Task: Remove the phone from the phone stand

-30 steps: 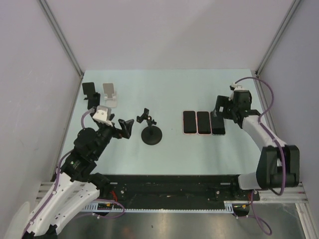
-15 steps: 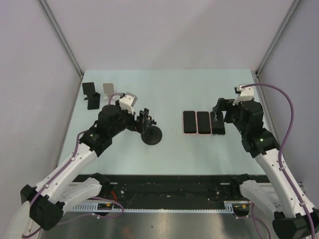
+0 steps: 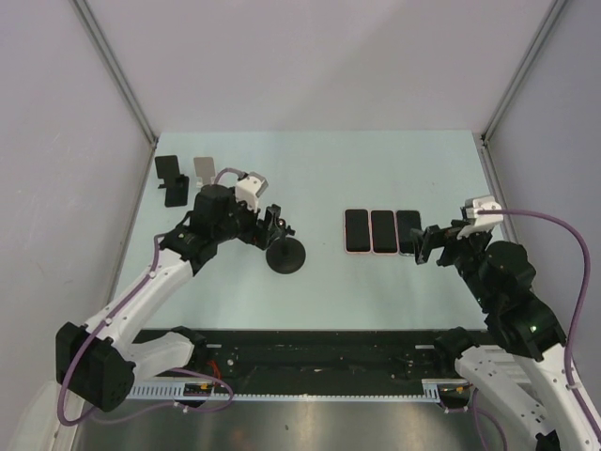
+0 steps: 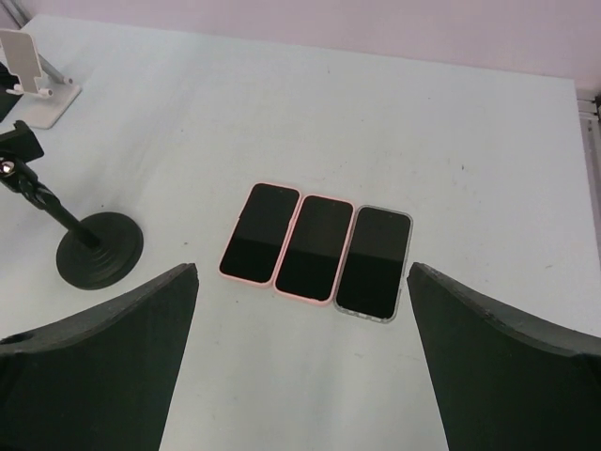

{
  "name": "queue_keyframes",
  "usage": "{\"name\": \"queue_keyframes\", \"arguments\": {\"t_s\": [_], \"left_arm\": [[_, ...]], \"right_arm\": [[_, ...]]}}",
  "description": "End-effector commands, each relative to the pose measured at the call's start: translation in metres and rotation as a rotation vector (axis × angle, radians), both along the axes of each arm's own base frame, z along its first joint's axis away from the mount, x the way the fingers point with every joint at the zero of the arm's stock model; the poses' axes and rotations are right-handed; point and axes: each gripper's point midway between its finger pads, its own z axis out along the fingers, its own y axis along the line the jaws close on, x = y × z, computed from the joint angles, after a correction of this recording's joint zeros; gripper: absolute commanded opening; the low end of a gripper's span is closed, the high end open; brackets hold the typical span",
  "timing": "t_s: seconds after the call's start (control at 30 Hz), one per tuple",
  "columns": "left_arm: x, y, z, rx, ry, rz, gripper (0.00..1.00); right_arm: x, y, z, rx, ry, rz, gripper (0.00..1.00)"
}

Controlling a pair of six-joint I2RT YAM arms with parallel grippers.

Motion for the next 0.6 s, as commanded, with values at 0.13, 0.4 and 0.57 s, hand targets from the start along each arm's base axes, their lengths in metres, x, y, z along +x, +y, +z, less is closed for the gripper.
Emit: {"name": "queue_keyframes", "arguments": {"t_s": [0.13, 0.4, 0.57], "left_arm": [[-0.022, -0.021, 0.017, -0.053, -0.02, -0.214, 0.79], [-0.041, -0.027, 0.027, -0.099, -0.019, -0.288, 0.66], [-0.048, -0.029, 0.023, -0.104, 0.005, -0.309, 0.61]], "right_arm": [[-0.006, -0.02, -0.007, -0.026, -0.06, -0.097, 1.0], [-0.005, -0.022, -0.012, -0.019, -0.059, -0.11, 1.0], [-0.005, -0.023, -0.011, -0.014, -0.064, -0.118, 1.0]]}}
